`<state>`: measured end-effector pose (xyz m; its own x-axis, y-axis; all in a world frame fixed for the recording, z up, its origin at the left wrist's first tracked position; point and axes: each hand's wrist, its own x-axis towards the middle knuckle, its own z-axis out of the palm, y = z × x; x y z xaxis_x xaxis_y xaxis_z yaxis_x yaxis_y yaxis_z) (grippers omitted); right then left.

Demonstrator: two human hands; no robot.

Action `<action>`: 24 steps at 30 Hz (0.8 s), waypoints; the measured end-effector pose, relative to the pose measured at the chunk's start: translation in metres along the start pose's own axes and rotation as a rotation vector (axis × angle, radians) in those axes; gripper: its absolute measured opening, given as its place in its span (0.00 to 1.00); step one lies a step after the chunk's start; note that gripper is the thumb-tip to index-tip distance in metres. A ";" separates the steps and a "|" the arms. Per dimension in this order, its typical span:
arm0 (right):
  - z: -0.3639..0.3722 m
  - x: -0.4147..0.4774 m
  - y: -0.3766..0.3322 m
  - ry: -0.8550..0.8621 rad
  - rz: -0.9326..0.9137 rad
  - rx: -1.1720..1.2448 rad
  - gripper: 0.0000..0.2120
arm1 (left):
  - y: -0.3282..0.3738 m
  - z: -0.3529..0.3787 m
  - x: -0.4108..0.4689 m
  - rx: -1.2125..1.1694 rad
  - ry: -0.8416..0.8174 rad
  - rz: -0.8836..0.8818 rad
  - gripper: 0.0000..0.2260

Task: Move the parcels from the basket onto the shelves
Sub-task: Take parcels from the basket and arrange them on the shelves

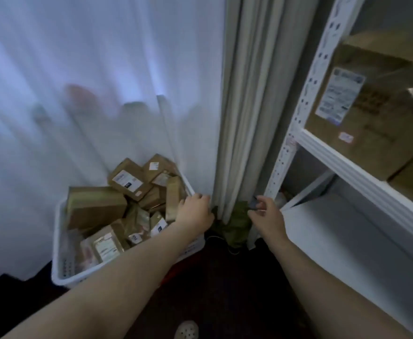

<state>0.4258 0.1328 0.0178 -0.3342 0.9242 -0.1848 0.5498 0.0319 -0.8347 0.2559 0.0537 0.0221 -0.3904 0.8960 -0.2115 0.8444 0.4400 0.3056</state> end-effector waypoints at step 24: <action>0.365 0.176 -0.035 -0.197 0.297 -0.351 0.30 | -0.381 0.009 0.103 -0.190 -0.129 -0.496 0.21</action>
<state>0.0684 0.1549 -0.1753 -0.2436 0.8243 -0.5110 0.8565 -0.0643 -0.5120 -0.1029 -0.0218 -0.1249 -0.6664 0.5693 -0.4815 0.4851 0.8214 0.2999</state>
